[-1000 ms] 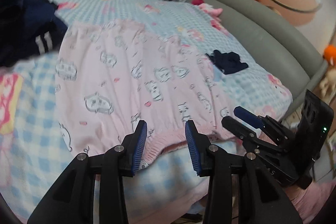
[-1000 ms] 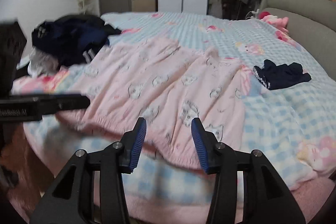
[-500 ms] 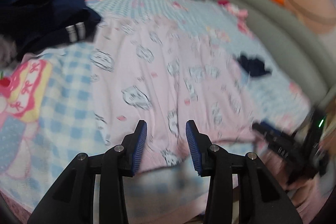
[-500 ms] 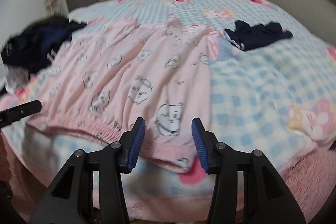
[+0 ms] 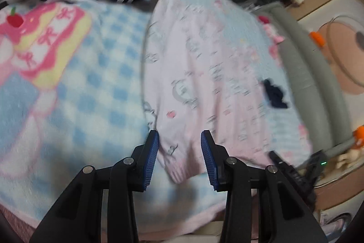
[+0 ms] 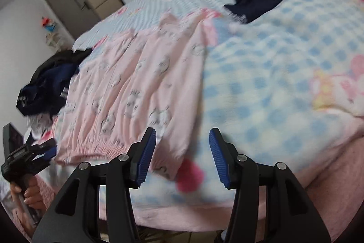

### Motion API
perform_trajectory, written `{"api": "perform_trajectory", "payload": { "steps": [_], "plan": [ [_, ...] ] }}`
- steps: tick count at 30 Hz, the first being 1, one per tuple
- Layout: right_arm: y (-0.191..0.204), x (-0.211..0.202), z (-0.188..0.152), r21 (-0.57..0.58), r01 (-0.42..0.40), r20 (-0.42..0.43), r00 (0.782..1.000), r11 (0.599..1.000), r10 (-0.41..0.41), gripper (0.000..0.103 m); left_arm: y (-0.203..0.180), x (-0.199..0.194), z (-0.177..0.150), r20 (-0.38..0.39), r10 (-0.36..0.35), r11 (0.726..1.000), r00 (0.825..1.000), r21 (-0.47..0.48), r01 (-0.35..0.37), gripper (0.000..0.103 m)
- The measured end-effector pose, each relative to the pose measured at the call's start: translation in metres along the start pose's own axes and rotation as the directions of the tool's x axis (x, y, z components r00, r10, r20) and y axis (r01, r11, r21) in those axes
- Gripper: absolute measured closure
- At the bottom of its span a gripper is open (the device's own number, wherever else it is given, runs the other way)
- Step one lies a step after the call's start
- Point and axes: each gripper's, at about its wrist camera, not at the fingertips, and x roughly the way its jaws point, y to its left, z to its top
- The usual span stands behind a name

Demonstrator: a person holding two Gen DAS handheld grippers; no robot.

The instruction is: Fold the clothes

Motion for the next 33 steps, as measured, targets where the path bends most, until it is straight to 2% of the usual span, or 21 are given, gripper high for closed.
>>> {"api": "perform_trajectory", "payload": {
  "steps": [2,4,5,7,8,9,10,11,12,14,16,18,20,22,23,26,28,30,31,32,33],
  "plan": [
    [0.004,0.007,-0.004,-0.039,0.087,-0.022,0.996,0.995,-0.088,0.054,-0.005,0.001,-0.004,0.015,0.089,0.995,0.996,0.036,-0.089,0.073],
    [0.003,0.004,-0.007,-0.038,0.130,-0.016,0.991,0.991,-0.131,0.054,-0.007,-0.001,-0.007,0.041,0.166,0.984,0.985,0.063,-0.168,0.073],
    [0.002,0.002,-0.008,-0.038,0.152,-0.013,0.988,0.988,-0.152,0.053,-0.006,-0.006,-0.008,0.055,0.181,0.981,0.982,0.066,-0.184,0.073],
    [-0.001,-0.001,-0.010,-0.030,0.189,-0.006,0.982,0.982,-0.189,0.053,0.002,-0.013,-0.006,0.051,0.116,0.992,0.992,0.038,-0.118,0.074],
    [-0.004,-0.004,-0.010,-0.010,0.182,0.005,0.983,0.983,-0.182,0.053,0.006,-0.014,-0.005,0.040,0.059,0.998,0.997,0.013,-0.059,0.073],
    [-0.006,-0.008,-0.008,0.014,0.157,0.018,0.987,0.988,-0.157,0.053,0.008,-0.013,-0.005,0.027,-0.005,1.000,1.000,-0.015,0.005,0.072],
    [-0.009,-0.011,-0.006,0.037,0.131,0.031,0.991,0.991,-0.132,0.053,0.010,-0.010,-0.004,0.015,-0.068,0.997,0.998,-0.042,0.069,0.065],
    [-0.010,-0.014,-0.004,0.053,0.100,0.043,0.994,0.994,-0.103,0.052,0.009,-0.005,-0.005,-0.007,-0.095,0.994,0.995,-0.049,0.094,0.057],
    [-0.010,-0.016,-0.003,0.060,0.065,0.053,0.996,0.996,-0.068,0.052,0.006,0.002,-0.007,-0.033,-0.106,0.993,0.994,-0.046,0.104,0.053],
    [-0.007,-0.010,-0.001,0.064,-0.002,0.028,1.000,0.998,0.001,0.051,0.002,0.015,-0.010,-0.086,-0.128,0.991,0.988,-0.042,0.125,0.053],
    [-0.005,0.003,-0.002,0.072,-0.062,-0.037,0.997,0.995,0.065,0.051,0.002,0.016,-0.010,-0.080,-0.125,0.992,0.989,-0.044,0.122,0.057],
    [-0.003,0.011,-0.005,0.083,-0.087,-0.074,0.993,0.993,0.093,0.049,0.002,0.016,-0.010,-0.064,-0.117,0.992,0.991,-0.048,0.114,0.068],
    [-0.005,0.008,-0.003,0.114,-0.162,-0.059,0.984,0.980,0.169,0.049,0.003,0.012,-0.009,-0.039,-0.116,0.992,0.993,-0.050,0.114,0.078],
    [-0.010,0.004,-0.001,0.160,-0.242,-0.030,0.968,0.957,0.250,0.050,0.005,0.002,-0.007,-0.009,-0.130,0.990,0.992,-0.050,0.129,0.079],
    [-0.012,0.005,0.000,0.169,-0.246,-0.024,0.967,0.955,0.253,0.050,0.006,0.000,-0.007,-0.004,-0.140,0.989,0.990,-0.050,0.140,0.079],
    [-0.014,0.012,0.002,0.188,-0.230,-0.037,0.970,0.955,0.241,0.050,0.009,0.016,-0.008,-0.073,-0.194,0.978,0.978,-0.097,0.187,0.073],
    [-0.012,0.023,0.001,0.179,-0.202,-0.067,0.974,0.963,0.217,0.050,0.007,0.025,-0.010,-0.084,-0.171,0.982,0.982,-0.091,0.163,0.072],
    [-0.004,0.031,0.002,0.127,-0.166,-0.082,0.981,0.978,0.177,0.058,-0.004,0.023,-0.008,-0.048,-0.112,0.994,0.993,-0.022,0.111,0.080],
    [0.002,0.034,0.002,0.090,-0.146,-0.084,0.984,0.985,0.154,0.078,-0.010,0.021,-0.006,-0.024,-0.081,0.997,0.996,0.016,0.081,0.086],
    [0.009,0.033,0.002,0.041,-0.123,-0.075,0.989,0.992,0.125,0.086,-0.016,0.015,-0.005,0.015,-0.056,0.997,0.998,0.047,0.055,0.087],
    [0.016,0.030,0.001,-0.002,-0.095,-0.055,0.994,0.995,0.095,0.087,-0.021,0.007,-0.004,0.060,-0.044,0.997,0.997,0.067,0.040,0.089]
  ]
}}
